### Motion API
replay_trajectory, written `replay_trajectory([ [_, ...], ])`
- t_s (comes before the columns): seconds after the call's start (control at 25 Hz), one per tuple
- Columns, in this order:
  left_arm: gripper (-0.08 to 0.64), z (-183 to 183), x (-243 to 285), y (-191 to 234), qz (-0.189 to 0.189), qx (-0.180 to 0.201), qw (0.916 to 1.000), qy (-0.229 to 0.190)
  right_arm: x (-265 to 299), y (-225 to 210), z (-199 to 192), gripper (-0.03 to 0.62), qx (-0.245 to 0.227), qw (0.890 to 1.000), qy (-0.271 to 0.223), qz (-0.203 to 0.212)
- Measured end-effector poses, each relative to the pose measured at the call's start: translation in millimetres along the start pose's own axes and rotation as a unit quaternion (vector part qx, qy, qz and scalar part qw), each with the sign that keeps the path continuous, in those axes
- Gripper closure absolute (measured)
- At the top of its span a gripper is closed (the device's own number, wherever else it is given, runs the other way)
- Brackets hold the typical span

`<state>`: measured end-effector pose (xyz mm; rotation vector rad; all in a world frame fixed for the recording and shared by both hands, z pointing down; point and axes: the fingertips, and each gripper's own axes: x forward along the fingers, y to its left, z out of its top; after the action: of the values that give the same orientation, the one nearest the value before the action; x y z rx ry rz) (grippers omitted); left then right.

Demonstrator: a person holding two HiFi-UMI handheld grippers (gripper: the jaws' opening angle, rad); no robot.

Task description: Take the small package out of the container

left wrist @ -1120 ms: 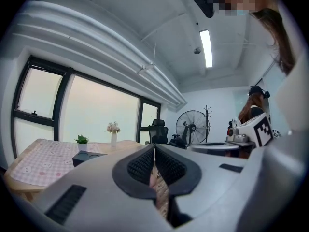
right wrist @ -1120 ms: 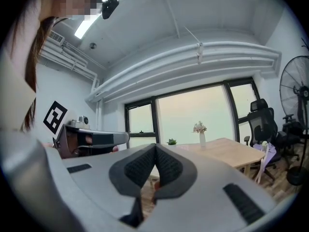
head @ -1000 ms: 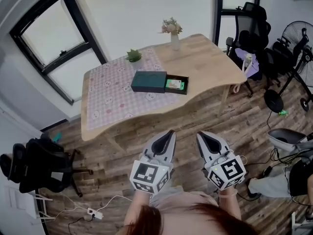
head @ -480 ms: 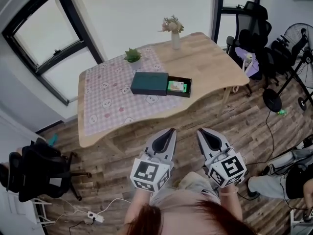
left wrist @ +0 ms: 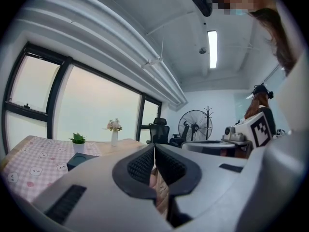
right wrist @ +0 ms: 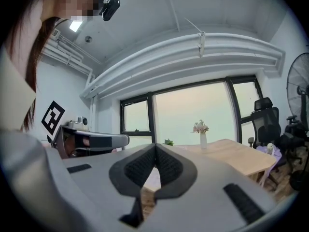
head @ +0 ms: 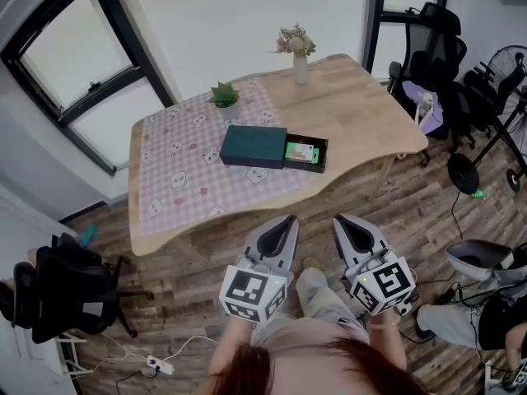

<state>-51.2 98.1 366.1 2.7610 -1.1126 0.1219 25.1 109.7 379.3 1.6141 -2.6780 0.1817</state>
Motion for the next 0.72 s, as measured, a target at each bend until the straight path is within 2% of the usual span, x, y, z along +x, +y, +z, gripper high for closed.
replay_trajectory([
  [0.24,0.548,5.7,40.1,16.2,0.005,0.008,0.9999,0.004,27.1,-35.8,0.7,0.592,0.019,1.000,-0.011,0.003],
  [0.72,0.548,23.3,119.0,50.5,0.024,0.005,0.9997,0.002,79.5,-100.4,12.2,0.592,-0.009,1.000,-0.014,0.018],
])
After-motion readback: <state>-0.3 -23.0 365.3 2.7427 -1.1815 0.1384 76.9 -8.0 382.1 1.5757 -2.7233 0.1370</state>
